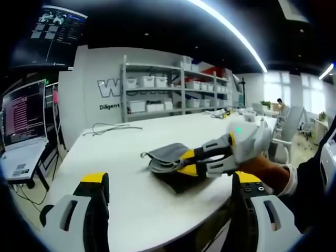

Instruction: Open the folded towel by lifting each exposed corner and separating the folded layers until the towel lies flat within the target outline without major curled edges

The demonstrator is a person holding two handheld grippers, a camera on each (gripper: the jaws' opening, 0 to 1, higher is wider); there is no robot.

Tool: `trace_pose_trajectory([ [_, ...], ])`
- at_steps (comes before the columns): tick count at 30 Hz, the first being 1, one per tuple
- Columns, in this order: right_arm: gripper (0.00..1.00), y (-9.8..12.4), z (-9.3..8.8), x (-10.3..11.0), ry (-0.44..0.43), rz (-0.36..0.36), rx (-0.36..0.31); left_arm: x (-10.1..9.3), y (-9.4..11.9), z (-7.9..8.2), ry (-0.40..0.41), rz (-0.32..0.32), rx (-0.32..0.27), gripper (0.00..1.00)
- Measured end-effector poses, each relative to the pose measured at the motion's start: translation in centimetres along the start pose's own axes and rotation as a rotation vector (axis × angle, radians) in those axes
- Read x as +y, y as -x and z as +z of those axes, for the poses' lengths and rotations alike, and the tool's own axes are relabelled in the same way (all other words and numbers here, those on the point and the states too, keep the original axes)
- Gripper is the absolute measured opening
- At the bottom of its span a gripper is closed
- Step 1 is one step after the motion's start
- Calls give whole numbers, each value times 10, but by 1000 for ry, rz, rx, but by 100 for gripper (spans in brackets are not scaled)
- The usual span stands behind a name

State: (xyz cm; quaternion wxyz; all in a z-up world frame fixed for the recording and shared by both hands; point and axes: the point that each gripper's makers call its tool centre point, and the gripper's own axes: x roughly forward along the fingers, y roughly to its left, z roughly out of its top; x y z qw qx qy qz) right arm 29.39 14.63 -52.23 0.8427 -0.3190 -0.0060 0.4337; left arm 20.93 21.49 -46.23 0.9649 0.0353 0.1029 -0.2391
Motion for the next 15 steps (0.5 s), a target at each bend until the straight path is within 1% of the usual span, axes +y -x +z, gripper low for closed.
trace_pose_trajectory([
  [2, 6, 3, 4, -5, -10, -21, -25, 0, 0, 0, 1, 0, -3, 94],
  [5, 6, 3, 3, -7, -17, -15, -23, 0, -2, 0, 25, -6, -8, 93],
  [8, 6, 5, 5, -10, -23, -26, -31, 0, -3, -1, 40, -12, -12, 92],
  [10, 6, 5, 6, -12, -28, -33, -36, 1, -3, -2, 34, -9, -8, 92],
  [13, 6, 6, 7, -14, -31, -33, -40, 0, -2, 0, -4, -9, -16, 91],
  [14, 6, 7, 7, -15, -32, -35, -43, 2, -1, 4, -2, 0, -39, 90],
  [15, 6, 9, 8, -17, -35, -36, -47, 6, 0, 11, 17, 13, -77, 89],
])
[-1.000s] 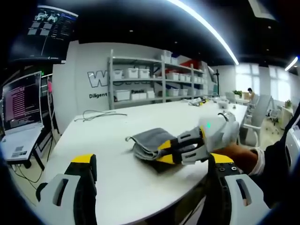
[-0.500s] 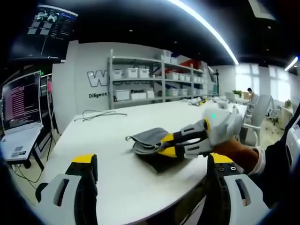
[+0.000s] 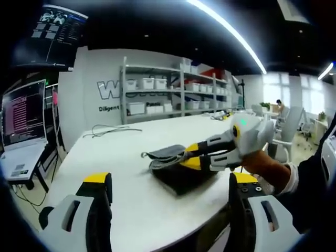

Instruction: Open the folded towel by lifting each exposed corner and separating the folded layers until the towel lies flat within the target outline without major curled edges

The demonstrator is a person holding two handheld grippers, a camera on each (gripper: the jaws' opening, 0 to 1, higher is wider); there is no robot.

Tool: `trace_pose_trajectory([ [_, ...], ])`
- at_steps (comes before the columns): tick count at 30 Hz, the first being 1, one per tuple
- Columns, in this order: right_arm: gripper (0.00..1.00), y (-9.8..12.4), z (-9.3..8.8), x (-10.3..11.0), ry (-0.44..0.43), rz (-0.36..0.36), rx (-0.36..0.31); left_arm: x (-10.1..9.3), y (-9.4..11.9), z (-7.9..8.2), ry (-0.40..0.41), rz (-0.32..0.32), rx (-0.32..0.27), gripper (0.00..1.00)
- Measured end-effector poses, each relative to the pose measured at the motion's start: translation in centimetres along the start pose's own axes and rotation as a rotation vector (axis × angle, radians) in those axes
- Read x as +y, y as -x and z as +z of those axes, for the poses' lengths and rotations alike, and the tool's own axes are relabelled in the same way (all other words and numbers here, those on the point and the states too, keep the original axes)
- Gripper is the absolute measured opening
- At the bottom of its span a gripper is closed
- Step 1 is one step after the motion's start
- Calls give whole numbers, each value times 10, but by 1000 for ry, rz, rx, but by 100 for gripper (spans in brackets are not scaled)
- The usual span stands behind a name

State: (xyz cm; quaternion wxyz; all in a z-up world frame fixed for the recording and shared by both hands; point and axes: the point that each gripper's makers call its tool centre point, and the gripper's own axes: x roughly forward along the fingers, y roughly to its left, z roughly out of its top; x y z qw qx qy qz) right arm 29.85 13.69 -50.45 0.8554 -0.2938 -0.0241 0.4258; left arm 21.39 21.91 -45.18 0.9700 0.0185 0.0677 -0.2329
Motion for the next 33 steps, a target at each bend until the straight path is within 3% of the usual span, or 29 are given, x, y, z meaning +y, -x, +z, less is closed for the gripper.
trace_pose_trajectory([
  [8, 5, 7, 4, -12, -66, -22, -38, 10, 2, -2, 9, 38, 9, 90],
  [14, 5, 9, 8, -26, -102, -44, -58, 5, -6, -5, 27, 15, 6, 84],
  [17, 5, 11, 8, -31, -101, -46, -61, 2, -7, -6, -25, 3, 20, 83],
  [22, 5, 13, 8, -34, -110, -51, -71, 1, -13, -5, 5, 0, 11, 81],
  [27, 5, 14, 7, -38, -97, -48, -72, -11, -27, -7, -27, -47, 33, 81],
  [33, 5, 16, 8, -44, -118, -59, -71, -5, -32, -4, -7, -51, 20, 82],
])
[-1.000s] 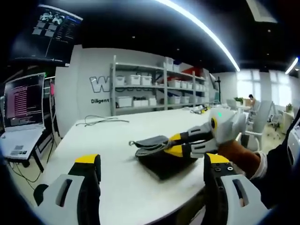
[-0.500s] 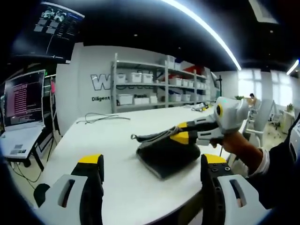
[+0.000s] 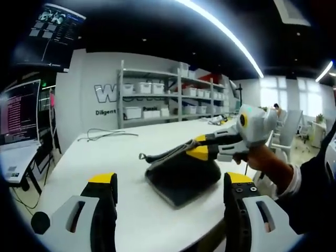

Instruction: Open the folded towel by lifting each exposed corner and separating the folded layers until the towel lies flat within the target outline without major curled edges

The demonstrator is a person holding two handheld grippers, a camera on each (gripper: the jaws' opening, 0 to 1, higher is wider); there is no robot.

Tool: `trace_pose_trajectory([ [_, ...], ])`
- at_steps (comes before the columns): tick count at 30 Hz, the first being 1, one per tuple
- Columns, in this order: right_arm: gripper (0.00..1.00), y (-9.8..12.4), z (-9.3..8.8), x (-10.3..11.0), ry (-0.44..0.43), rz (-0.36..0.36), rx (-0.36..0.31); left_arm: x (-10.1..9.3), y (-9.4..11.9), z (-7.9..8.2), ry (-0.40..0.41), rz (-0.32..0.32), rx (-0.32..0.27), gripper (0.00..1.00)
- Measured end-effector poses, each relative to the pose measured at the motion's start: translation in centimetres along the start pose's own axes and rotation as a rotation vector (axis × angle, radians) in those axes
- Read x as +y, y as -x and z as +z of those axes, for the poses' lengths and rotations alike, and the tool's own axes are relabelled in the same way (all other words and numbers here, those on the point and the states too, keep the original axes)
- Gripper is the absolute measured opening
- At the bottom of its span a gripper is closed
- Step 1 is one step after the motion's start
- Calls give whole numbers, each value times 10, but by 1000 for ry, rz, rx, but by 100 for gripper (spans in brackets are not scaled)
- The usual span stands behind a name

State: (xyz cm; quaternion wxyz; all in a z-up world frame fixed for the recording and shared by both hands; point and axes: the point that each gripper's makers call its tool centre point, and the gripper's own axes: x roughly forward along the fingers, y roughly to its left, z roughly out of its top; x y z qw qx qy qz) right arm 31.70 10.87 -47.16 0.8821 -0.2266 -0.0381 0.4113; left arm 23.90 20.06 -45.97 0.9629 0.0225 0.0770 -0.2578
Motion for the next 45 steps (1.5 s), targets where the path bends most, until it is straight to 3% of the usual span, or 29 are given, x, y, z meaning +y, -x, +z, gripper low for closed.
trace_pose_trajectory([
  [15, 5, 1, 1, -12, -54, -7, -7, 3, -17, -20, 16, -21, 80, 81],
  [24, 5, 10, 7, -21, -67, -30, -35, 1, -24, -22, 14, -19, 66, 79],
  [29, 5, 13, 10, -26, -89, -42, -45, -5, -37, -29, 27, -58, 66, 71],
  [35, 5, 15, 11, -36, -133, -54, -65, -9, -50, -37, 46, -76, 73, 70],
  [39, 5, 16, 12, -35, -130, -63, -70, 1, -47, -30, 42, -36, 33, 69],
  [45, 5, 20, 12, -38, -154, -75, -75, 5, -46, -24, 45, -45, 7, 67],
])
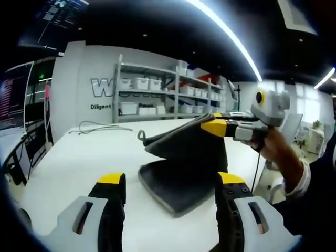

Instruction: Open the folded towel by lifting each exposed corner and separating the folded layers until the towel lies flat within the target outline without major curled edges

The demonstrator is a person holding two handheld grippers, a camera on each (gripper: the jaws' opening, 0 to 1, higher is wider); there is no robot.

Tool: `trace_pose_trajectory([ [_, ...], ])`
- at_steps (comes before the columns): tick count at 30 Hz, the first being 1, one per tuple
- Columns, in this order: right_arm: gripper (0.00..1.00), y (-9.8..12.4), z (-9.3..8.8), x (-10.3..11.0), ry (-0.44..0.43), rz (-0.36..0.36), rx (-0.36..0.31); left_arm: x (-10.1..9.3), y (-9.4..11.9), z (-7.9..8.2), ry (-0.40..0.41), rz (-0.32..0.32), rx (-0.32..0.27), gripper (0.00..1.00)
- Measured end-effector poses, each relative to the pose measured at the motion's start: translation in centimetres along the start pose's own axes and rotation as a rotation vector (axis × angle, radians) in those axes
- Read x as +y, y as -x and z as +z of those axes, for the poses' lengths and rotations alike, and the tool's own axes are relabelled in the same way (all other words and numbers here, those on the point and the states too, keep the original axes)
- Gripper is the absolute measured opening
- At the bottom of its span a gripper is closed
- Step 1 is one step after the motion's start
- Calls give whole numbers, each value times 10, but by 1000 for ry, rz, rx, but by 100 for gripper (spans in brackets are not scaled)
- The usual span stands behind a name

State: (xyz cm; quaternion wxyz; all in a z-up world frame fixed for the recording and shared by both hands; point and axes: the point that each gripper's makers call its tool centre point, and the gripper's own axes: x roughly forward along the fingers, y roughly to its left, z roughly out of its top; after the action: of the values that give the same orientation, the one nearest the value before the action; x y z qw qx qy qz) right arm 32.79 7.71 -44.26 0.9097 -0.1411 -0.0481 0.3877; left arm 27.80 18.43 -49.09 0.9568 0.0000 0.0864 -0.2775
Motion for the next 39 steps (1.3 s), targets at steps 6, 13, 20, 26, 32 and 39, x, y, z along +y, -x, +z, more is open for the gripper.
trace_pose_trajectory([
  [6, 5, 5, -1, -9, -52, -29, -10, -1, -1, -3, -61, -13, 11, 56],
  [13, 5, 14, -1, -15, -64, -43, -9, -3, -11, -2, -53, -42, -9, 55],
  [20, 5, 20, -2, -24, -78, -57, -9, -3, -18, -8, -51, -54, 9, 57],
  [26, 5, 25, -5, -31, -104, -71, -11, -3, -25, -11, -43, -55, 17, 57],
  [32, 5, 30, -8, -40, -151, -67, -25, -6, -31, -17, -55, -62, 41, 57],
  [39, 6, 37, -10, -52, -209, -73, -47, -13, -43, -22, -26, -91, 48, 45],
])
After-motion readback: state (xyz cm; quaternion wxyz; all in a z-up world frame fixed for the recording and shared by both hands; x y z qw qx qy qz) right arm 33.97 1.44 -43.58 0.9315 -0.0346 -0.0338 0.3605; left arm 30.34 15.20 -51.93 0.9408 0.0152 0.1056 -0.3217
